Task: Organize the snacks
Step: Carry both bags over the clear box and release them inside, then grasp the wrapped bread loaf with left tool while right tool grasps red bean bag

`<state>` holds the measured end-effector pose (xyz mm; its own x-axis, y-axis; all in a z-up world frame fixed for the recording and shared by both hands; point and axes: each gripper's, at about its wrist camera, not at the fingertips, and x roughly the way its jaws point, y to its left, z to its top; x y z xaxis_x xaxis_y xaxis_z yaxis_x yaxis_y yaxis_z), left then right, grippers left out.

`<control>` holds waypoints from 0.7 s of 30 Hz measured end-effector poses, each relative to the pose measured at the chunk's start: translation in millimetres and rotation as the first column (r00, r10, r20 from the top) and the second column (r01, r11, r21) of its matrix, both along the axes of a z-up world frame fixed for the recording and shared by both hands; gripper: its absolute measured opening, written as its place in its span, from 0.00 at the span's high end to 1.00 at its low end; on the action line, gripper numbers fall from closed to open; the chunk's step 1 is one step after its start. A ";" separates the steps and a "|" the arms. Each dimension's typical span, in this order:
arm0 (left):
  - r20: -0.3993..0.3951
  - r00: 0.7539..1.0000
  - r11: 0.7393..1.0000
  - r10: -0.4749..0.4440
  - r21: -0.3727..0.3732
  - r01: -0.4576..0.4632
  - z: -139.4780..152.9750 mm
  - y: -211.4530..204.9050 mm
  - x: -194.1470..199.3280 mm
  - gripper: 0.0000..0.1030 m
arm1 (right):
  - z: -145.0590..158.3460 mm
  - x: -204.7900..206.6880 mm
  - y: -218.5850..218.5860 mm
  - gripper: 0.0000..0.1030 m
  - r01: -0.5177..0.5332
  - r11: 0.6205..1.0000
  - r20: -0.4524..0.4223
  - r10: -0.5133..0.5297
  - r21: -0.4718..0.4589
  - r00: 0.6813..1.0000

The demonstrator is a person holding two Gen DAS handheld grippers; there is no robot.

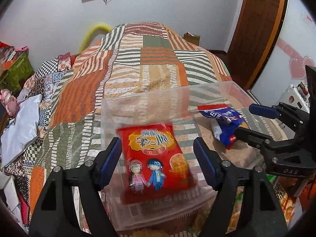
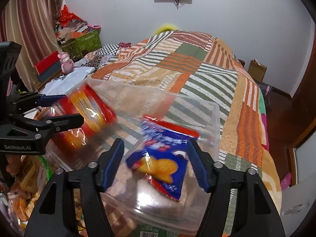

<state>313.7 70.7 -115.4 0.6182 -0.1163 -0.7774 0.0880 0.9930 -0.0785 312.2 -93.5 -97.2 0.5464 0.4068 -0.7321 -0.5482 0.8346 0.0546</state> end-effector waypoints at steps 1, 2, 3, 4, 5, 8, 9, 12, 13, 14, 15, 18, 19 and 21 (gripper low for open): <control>0.000 1.000 1.000 0.003 -0.004 -0.003 1.3 0.5 -1.4 0.28 | 2.3 -1.5 -1.0 0.35 -0.001 1.000 0.006 0.001 0.004 1.000; 0.002 1.000 1.000 0.006 -0.007 -0.006 2.8 0.9 -3.1 0.27 | 4.5 -3.1 -2.0 0.34 -0.002 1.000 0.010 0.002 0.009 1.000; 0.004 1.000 1.000 0.008 -0.008 -0.008 4.4 1.2 -4.6 0.26 | 7.0 -5.2 -3.2 0.34 -0.002 1.000 0.015 0.002 0.013 1.000; 0.007 1.000 1.000 0.011 -0.009 -0.011 6.3 1.3 -6.8 0.25 | 8.9 -7.0 -4.0 0.34 -0.003 1.000 0.019 0.002 0.016 1.000; 0.012 1.000 1.000 0.014 -0.010 -0.014 8.3 1.7 -9.1 0.22 | 11.2 -9.0 -5.0 0.33 -0.003 1.000 0.024 0.002 0.018 1.000; 0.032 0.999 1.000 0.022 -0.012 -0.022 16.9 3.0 -18.2 0.19 | 17.6 -16.2 -8.4 0.32 -0.003 1.000 0.038 0.002 0.027 0.999; 0.039 0.999 1.000 0.025 -0.012 -0.025 19.8 3.2 -21.7 0.19 | 19.8 -18.9 -9.7 0.31 -0.002 1.000 0.043 0.001 0.031 0.999; 0.050 0.998 0.999 0.034 -0.016 -0.033 27.3 4.5 -31.3 0.18 | 26.5 -27.7 -12.9 0.30 -0.001 0.999 0.058 -0.002 0.042 0.998; 0.055 0.998 0.999 0.037 -0.017 -0.036 30.2 5.1 -35.9 0.18 | 28.8 -30.5 -13.9 0.29 0.000 0.999 0.062 -0.003 0.046 0.998; 0.061 0.997 0.999 0.041 -0.015 -0.040 32.5 5.1 -39.7 0.18 | 31.4 -34.4 -15.7 0.29 0.000 0.999 0.069 -0.003 0.050 0.998; 0.069 0.997 0.999 0.045 -0.010 -0.045 35.2 5.2 -44.4 0.18 | 33.2 -37.5 -16.8 0.28 0.000 0.999 0.074 -0.004 0.053 0.997; 0.089 0.995 0.999 0.051 0.002 -0.051 42.2 4.8 -60.7 0.17 | 38.5 -49.0 -22.2 0.26 0.003 0.998 0.093 -0.009 0.063 0.996; 0.094 0.994 0.999 0.053 0.003 -0.053 43.8 4.7 -66.4 0.16 | 39.8 -52.4 -24.2 0.25 0.006 0.998 0.097 -0.012 0.066 0.995; 0.103 0.993 0.998 0.059 0.002 -0.059 46.9 5.3 -77.8 0.13 | 41.2 -60.0 -28.2 0.25 0.010 0.997 0.099 -0.018 0.079 0.995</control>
